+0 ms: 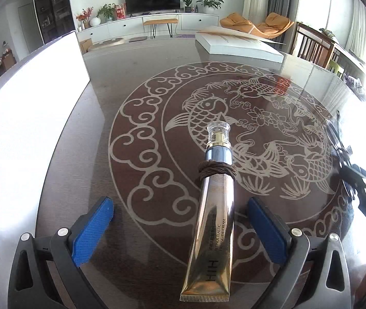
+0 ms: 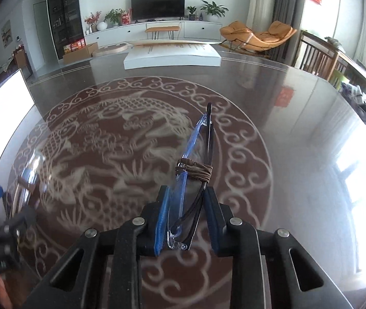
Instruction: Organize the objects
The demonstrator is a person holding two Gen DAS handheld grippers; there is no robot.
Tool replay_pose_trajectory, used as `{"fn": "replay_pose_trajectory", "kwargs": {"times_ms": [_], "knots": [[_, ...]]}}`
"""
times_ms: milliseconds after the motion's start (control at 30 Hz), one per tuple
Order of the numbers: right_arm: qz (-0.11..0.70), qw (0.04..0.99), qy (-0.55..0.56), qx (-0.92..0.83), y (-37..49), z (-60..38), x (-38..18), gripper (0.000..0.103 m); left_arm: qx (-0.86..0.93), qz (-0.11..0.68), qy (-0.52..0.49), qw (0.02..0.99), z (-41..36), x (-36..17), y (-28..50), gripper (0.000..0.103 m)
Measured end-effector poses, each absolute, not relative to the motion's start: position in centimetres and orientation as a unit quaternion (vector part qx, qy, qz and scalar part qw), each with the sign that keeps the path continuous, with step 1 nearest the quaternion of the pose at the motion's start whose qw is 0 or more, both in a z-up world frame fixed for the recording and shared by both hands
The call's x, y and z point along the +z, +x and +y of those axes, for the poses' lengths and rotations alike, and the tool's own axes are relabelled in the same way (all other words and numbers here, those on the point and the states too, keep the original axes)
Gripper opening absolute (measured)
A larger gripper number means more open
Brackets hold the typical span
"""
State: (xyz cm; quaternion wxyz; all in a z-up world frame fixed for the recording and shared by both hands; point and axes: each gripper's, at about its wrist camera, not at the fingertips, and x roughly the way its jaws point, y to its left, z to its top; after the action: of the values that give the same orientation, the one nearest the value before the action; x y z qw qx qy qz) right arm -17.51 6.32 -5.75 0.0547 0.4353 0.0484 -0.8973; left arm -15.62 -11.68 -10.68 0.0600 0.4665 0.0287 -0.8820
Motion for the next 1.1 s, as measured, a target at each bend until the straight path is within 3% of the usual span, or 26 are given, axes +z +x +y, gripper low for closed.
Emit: {"fn": "replay_pose_trajectory", "kwargs": {"times_ms": [400,433,467,533,633,867,900,933,967,1000,1033,1100], "knots": [[0.016,0.047,0.431,-0.901,-6.4,9.2,-5.4,0.03,-0.882,0.029,0.466,0.059,-11.7,-10.7,-15.6,0.103],[0.006,0.062,0.436,-0.898,-6.2,9.4,-5.2,0.04,-0.882,0.029,0.467,0.057,-11.7,-10.7,-15.6,0.103],[-0.014,0.084,0.447,-0.89,-6.4,9.9,-5.1,0.058,-0.882,0.029,0.468,0.054,-11.8,-10.7,-15.6,0.103],[-0.075,0.117,0.462,-0.876,-6.8,11.5,-4.6,0.079,-0.878,0.019,0.477,0.038,-11.8,-10.6,-15.6,0.103],[-0.117,0.13,0.474,-0.863,-7.5,13.9,-3.6,0.08,-0.864,0.002,0.504,0.006,-11.7,-10.4,-15.5,0.103],[-0.026,0.128,0.559,-0.819,-12.2,11.1,-4.0,0.08,-0.859,-0.006,0.512,-0.004,-11.1,-10.6,-16.9,0.103],[-0.002,0.119,0.57,-0.813,-12.7,10.3,-4.5,0.08,-0.86,-0.007,0.51,-0.004,-10.9,-10.6,-17.1,0.1],[0.025,0.11,0.562,-0.819,-12.7,9.6,-4.4,0.073,-0.865,-0.008,0.501,-0.006,-10.7,-10.4,-17.1,0.093],[0.041,0.1,0.56,-0.822,-12.4,9.2,-4.7,0.06,-0.872,-0.012,0.49,-0.011,-10.5,-10.1,-17.0,0.067],[0.053,0.094,0.554,-0.825,-12.1,9.0,-4.5,0.05,-0.876,-0.018,0.481,-0.016,-10.3,-9.8,-17.1,0.035],[0.055,0.092,0.552,-0.827,-11.7,9.1,-4.4,0.03,-0.876,-0.022,0.481,-0.02,-10.0,-9.6,-17.2,0.026],[0.027,0.096,0.554,-0.826,-11.1,10.0,-4.3,0.03,-0.879,-0.028,0.476,-0.017,-9.6,-9.4,-16.6,0.024]]}}
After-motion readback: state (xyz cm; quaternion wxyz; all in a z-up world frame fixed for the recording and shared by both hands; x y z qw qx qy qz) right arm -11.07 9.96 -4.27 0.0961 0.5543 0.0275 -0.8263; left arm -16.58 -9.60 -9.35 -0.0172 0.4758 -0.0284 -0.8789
